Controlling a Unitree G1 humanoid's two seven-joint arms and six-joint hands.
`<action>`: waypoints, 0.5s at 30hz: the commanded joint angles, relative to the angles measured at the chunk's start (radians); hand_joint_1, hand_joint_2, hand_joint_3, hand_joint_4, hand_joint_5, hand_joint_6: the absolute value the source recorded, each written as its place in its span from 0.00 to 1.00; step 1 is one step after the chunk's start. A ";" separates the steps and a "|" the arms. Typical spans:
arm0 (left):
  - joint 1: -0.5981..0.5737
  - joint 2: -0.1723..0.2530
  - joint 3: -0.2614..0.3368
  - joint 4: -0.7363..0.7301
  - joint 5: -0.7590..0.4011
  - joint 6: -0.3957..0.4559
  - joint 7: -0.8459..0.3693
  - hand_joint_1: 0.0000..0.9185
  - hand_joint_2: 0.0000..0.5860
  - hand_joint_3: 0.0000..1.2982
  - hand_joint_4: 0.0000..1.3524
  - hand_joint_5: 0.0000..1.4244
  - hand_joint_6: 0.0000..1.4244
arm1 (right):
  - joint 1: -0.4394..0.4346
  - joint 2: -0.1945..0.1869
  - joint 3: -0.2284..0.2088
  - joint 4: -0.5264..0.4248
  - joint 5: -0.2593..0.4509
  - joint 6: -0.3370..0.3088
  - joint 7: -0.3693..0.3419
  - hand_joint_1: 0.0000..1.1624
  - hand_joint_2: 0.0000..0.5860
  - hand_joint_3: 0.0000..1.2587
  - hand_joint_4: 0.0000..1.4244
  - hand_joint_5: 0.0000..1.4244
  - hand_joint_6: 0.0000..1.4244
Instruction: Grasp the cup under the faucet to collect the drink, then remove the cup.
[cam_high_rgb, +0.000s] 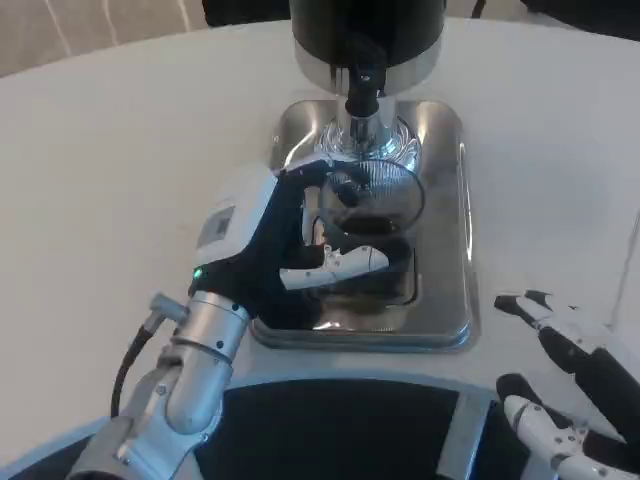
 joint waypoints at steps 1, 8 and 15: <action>0.030 0.038 0.038 -0.059 -0.022 -0.023 0.003 0.59 0.18 0.78 0.87 1.00 0.81 | 0.031 0.082 0.001 -0.015 0.020 -0.016 -0.017 0.14 0.89 0.06 0.00 0.00 0.00; 0.082 0.089 0.076 -0.113 -0.042 -0.051 -0.030 0.60 0.16 0.77 0.90 1.00 0.84 | 0.035 0.084 -0.007 -0.015 0.044 -0.029 -0.031 0.15 0.89 0.06 0.00 0.00 0.00; 0.137 0.142 0.105 -0.152 -0.060 -0.078 -0.068 0.60 0.14 0.77 0.90 1.00 0.85 | 0.044 0.092 -0.009 -0.015 0.063 -0.052 -0.054 0.14 0.89 0.06 0.00 0.00 0.00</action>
